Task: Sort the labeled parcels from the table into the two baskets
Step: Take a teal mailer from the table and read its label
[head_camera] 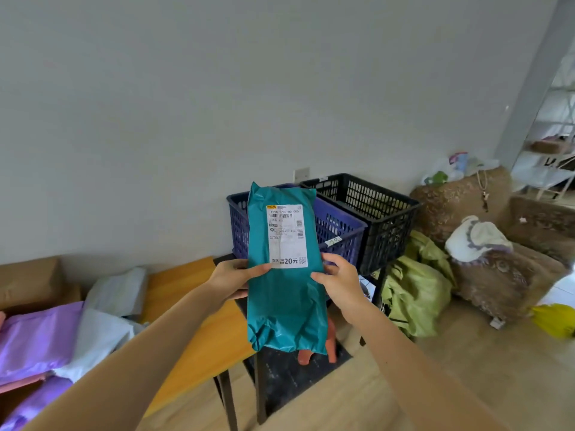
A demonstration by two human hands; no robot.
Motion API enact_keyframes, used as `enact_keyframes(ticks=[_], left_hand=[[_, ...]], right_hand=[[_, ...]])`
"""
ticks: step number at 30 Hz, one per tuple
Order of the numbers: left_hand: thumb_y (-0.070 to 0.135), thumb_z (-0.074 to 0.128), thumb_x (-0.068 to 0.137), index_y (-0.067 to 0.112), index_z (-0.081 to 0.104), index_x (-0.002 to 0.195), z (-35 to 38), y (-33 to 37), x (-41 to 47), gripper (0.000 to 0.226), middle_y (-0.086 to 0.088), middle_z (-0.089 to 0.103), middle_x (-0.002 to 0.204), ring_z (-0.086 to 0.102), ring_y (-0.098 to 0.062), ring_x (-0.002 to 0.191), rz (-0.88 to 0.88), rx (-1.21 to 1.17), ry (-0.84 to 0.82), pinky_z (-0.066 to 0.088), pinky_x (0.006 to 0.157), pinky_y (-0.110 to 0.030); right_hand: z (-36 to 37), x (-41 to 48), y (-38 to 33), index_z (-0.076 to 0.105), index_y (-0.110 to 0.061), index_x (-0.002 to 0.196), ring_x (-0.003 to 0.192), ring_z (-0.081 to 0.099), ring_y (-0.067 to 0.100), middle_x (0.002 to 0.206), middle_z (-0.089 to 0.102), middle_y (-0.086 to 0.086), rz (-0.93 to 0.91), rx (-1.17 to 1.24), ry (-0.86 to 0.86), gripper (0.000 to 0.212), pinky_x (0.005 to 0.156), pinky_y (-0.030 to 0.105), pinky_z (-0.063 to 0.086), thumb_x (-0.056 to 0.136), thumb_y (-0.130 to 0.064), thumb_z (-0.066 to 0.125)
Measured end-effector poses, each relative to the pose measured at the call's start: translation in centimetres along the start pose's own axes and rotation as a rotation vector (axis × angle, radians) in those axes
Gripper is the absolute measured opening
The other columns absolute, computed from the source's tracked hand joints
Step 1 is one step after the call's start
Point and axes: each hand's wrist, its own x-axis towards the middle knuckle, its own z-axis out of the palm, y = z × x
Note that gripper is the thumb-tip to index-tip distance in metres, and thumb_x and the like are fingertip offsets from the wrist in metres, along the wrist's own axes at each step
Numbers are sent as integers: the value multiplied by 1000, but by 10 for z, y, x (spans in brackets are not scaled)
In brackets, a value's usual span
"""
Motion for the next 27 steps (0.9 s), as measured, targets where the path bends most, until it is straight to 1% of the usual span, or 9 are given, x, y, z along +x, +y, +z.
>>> enact_keyframes(ticks=[2, 4, 6, 8, 12, 17, 20, 23, 27], left_hand=[[41, 83, 65, 16, 61, 116, 12, 5, 28, 61, 3, 75, 98, 72, -14, 85, -5, -12, -15, 57, 65, -26], [41, 82, 66, 13, 61, 119, 23, 11, 59, 63, -1, 73, 104, 71, -19, 93, -6, -22, -20, 57, 80, -34], [40, 80, 69, 12, 60, 121, 34, 19, 92, 62, -3, 72, 108, 70, -22, 97, 1, -31, -31, 55, 89, -39], [38, 78, 74, 11, 60, 122, 41, 28, 126, 58, -4, 71, 109, 70, -22, 96, 11, -44, -24, 57, 85, -36], [37, 76, 77, 12, 61, 120, 49, 51, 190, 52, -2, 72, 106, 72, -17, 88, 26, -66, -7, 57, 64, -24], [40, 78, 74, 12, 62, 116, 46, 76, 259, 53, 0, 73, 105, 71, -20, 92, 43, -81, 39, 55, 75, -28], [37, 81, 72, 12, 61, 117, 50, 81, 291, 55, 1, 72, 105, 70, -18, 91, 35, -80, 60, 54, 70, -25], [33, 82, 72, 11, 59, 120, 59, 80, 321, 58, 0, 71, 108, 71, -18, 91, 10, -70, 63, 55, 70, -27], [30, 84, 70, 18, 59, 104, 73, 73, 359, 43, 4, 72, 98, 73, -15, 80, -38, -105, 128, 54, 57, -22]], right_hand=[[-11, 26, 1, 56, -25, 101, 87, 66, 11, 103, 67, 3, -10, 8, 21, 34, 61, 17, 51, 86, 5, 62], [-20, 57, 2, 58, -23, 102, 87, 66, 11, 103, 67, 4, -18, 9, 30, 32, 61, 17, 51, 87, 5, 62], [-29, 92, 3, 58, -17, 112, 88, 66, 12, 104, 66, 3, -18, 10, 38, 32, 62, 18, 51, 87, 3, 62], [-36, 127, 2, 56, -15, 116, 84, 66, 8, 99, 66, -1, -5, 18, 43, 35, 59, 16, 50, 87, 2, 62], [-40, 202, -5, 57, -16, 113, 82, 65, 5, 100, 66, 0, -4, 3, 26, 33, 56, 12, 48, 87, 3, 62], [-36, 287, -14, 55, -16, 117, 81, 61, 1, 101, 62, -3, -29, -24, -5, 35, 57, 12, 46, 87, 2, 62], [-38, 323, -8, 54, -18, 118, 86, 61, 4, 108, 62, -1, -26, -41, -21, 37, 61, 14, 46, 88, 2, 61], [-41, 355, 2, 51, -13, 129, 96, 61, 12, 116, 60, 0, -17, -71, -29, 43, 63, 15, 46, 89, 3, 58], [-42, 395, 23, 49, -11, 132, 106, 60, 18, 123, 59, 5, -3, -105, -47, 45, 70, 20, 49, 90, 2, 57]])
